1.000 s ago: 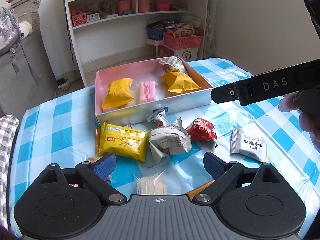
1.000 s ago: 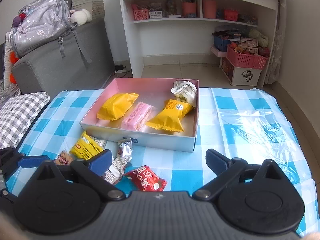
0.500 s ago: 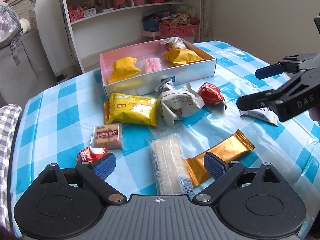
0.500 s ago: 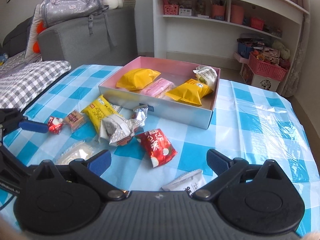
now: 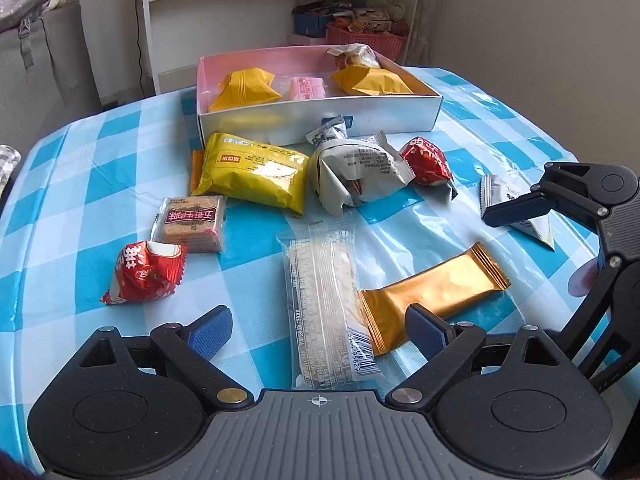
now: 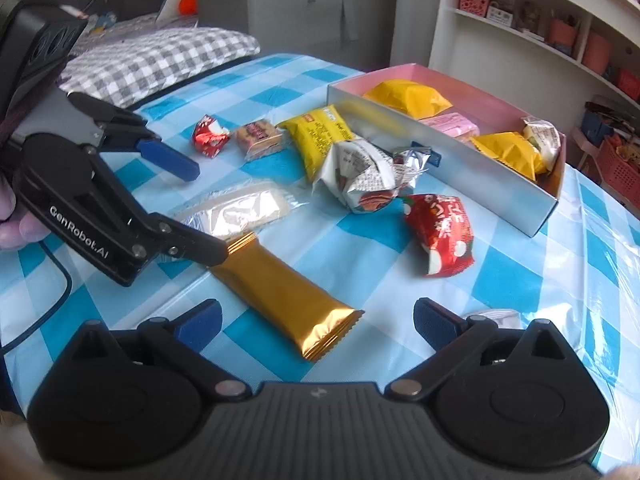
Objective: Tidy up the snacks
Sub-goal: 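Grasp the gold bar with the right tool while the left tool grasps a clear-wrapped bar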
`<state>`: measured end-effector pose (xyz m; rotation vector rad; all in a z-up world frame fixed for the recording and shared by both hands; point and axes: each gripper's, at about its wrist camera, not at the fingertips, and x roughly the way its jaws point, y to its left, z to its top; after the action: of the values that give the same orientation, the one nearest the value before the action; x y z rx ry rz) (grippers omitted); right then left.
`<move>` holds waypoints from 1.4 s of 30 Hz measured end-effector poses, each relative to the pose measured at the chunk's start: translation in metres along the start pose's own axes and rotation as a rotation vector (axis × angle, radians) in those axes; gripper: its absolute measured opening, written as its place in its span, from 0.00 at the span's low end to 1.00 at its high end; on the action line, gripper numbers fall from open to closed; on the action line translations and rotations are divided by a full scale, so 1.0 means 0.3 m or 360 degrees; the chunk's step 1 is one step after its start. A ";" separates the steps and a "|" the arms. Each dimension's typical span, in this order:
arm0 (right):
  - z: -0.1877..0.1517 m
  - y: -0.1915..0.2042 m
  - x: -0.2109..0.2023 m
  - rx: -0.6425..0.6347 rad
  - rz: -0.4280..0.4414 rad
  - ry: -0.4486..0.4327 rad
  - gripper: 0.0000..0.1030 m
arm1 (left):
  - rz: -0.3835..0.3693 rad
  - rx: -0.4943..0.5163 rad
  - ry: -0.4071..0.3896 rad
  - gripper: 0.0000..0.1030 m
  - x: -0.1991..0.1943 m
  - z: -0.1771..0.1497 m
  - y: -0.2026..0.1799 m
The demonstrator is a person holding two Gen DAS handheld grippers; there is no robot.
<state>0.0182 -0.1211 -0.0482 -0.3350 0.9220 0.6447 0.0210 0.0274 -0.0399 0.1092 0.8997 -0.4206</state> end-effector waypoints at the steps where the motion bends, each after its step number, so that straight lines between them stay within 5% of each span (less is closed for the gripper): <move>1: -0.001 0.010 0.011 -0.0032 0.0000 0.0015 0.98 | -0.0003 -0.0006 0.0002 0.89 0.004 -0.001 0.000; 5: -0.001 0.029 0.041 -0.0099 0.0013 0.0043 0.99 | -0.0012 -0.0036 0.0000 0.85 0.015 0.000 0.010; 18: 0.043 0.030 0.096 -0.0077 0.0021 0.0089 1.00 | 0.0109 -0.0049 -0.0008 0.42 0.018 0.024 0.033; 24: 0.054 0.035 0.108 -0.0048 -0.0010 0.0116 0.99 | 0.0130 -0.0085 -0.0005 0.34 0.016 0.027 0.044; 30: 0.068 0.055 0.106 -0.0069 -0.0017 0.0096 0.81 | 0.0152 -0.0127 0.0003 0.28 0.018 0.035 0.050; 35: 0.085 0.062 0.106 -0.0049 0.0071 0.0096 0.43 | 0.0162 -0.0111 0.0008 0.24 0.020 0.037 0.042; 42: 0.094 0.092 0.106 -0.0086 0.0086 0.0100 0.25 | 0.0144 -0.0129 0.0018 0.21 0.015 0.040 0.047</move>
<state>0.0321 -0.0734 -0.0582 -0.3812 0.9776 0.7131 0.0380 0.0357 -0.0370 0.0777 0.9179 -0.2991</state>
